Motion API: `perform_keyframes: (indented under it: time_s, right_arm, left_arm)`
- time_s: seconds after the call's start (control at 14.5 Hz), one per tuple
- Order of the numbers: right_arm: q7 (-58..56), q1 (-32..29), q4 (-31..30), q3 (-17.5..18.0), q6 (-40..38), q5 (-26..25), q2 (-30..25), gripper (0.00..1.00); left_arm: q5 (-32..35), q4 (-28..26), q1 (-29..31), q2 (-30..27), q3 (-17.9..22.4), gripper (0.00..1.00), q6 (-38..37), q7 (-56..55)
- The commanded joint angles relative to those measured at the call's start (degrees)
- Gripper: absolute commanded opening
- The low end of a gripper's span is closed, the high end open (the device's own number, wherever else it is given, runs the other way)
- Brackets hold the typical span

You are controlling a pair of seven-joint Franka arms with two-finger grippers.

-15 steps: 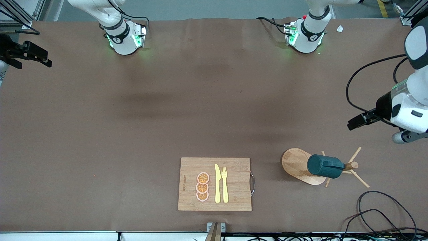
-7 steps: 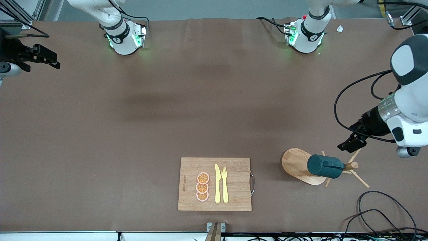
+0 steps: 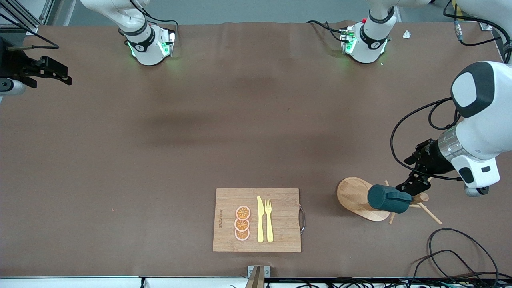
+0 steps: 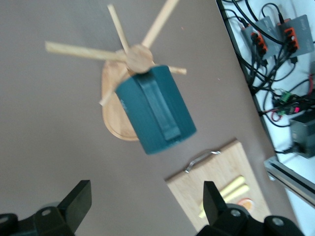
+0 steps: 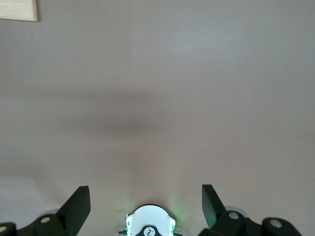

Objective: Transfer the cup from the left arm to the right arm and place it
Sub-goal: 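Move the left gripper toward the teal mug on the wooden stand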

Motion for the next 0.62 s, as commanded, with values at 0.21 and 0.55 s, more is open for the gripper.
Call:
perform_keyframes:
  time_s: [0.21,0.55]
  right_arm:
    - [-0.3,-0.4,0.4,0.0,-0.3,0.9,1.6,1.00]
    - [-0.5,-0.7,-0.1,0.1,-1.1,0.9,1.8,1.00]
  left_arm:
    - [-2.4,0.1,0.1,3.0,-0.1,1.00,5.4,-2.0]
    - [-2.7,0.5,1.3,4.4,0.0,1.00,5.6,-3.8]
